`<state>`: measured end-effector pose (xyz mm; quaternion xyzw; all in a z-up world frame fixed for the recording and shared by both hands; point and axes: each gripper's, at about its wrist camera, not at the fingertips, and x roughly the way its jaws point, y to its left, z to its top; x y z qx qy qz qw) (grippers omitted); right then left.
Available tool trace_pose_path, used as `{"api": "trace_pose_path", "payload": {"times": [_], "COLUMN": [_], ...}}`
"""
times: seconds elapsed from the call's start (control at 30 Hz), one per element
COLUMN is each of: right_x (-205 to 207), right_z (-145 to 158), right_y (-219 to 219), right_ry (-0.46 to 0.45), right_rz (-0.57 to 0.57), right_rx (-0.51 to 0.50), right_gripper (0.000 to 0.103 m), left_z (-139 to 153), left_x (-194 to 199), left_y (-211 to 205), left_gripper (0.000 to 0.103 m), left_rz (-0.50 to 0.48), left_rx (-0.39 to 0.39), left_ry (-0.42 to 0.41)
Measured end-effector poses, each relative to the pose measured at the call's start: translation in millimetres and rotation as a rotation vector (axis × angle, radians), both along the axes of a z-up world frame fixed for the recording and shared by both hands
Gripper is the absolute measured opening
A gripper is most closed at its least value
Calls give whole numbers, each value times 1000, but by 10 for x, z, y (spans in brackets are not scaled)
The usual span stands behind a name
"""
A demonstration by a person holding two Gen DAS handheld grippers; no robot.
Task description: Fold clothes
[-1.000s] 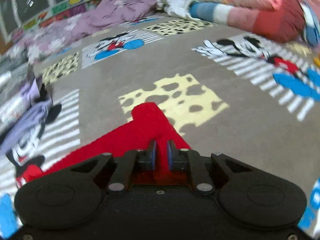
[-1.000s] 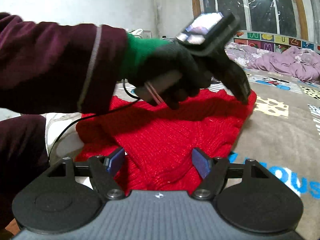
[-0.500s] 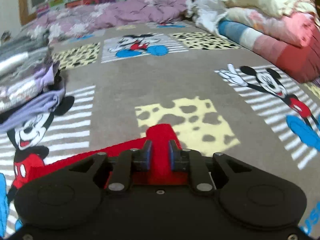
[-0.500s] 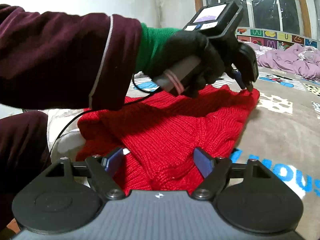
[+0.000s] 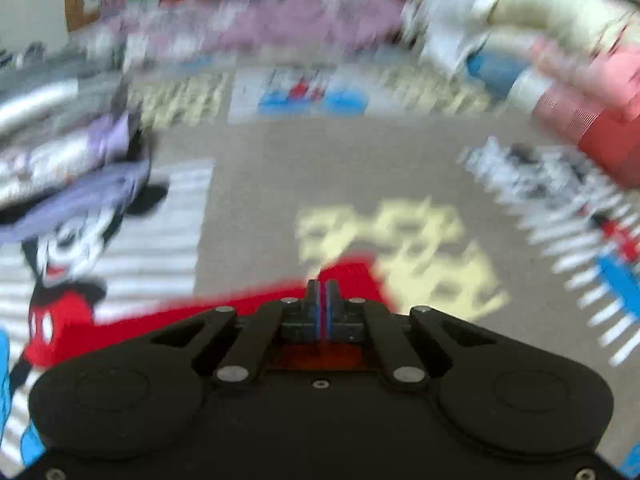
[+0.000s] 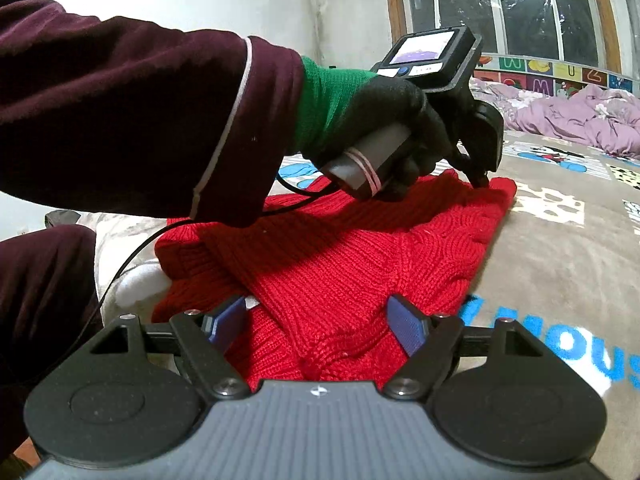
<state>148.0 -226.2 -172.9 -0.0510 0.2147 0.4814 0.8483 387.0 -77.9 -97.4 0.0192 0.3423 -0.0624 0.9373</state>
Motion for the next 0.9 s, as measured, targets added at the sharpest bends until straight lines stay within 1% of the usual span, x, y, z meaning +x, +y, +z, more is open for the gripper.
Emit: {"api": "trace_pose_path", "payload": {"times": [0.07,0.17,0.27,0.3,0.43,0.47,0.5,0.53,0.57,0.63,0.73,0.77,0.8,0.83,0.9], "right_x": [3,11,14,18,21,8,-3,-14,-24,-50,-90,-102,-114,-123,-144], "right_z": [0,-6,-8,-12,-30,-30,-28,-27,-21,-6,22,34,47,62,87], "right_y": [-6,-7,-6,-10,-12,-4,0,3,-2,-14,-41,-52,-63,-80,-109], "right_ry": [0,4,6,8,14,7,2,-2,-7,-20,-28,-27,-26,-22,-21], "right_rz": [0,2,3,4,13,15,15,14,10,4,1,0,0,0,-4], "right_rx": [1,5,5,8,13,8,7,8,8,7,13,19,25,36,53], "right_gripper": [78,78,78,78,80,81,81,81,81,80,80,80,80,80,80], "left_z": [85,-72,-272,-251,-151,-62,17,109,179,315,470,509,542,573,609], "left_x": [-50,60,165,195,216,174,107,11,-90,-319,-754,-915,-1070,-1233,-1582], "left_y": [-40,-184,-174,-147,-163,-120,-90,-39,12,129,404,503,579,675,890], "left_gripper": [0,1,1,1,1,4,18,23,24,24,26,32,43,47,48], "left_rz": [-31,-81,-31,-8,-6,3,9,15,23,43,79,91,101,116,148], "left_rx": [-10,76,157,132,133,96,70,57,51,22,-25,-39,-52,-72,-115], "left_ry": [-54,20,59,76,108,105,87,62,43,14,-16,-25,-32,-41,-55]}}
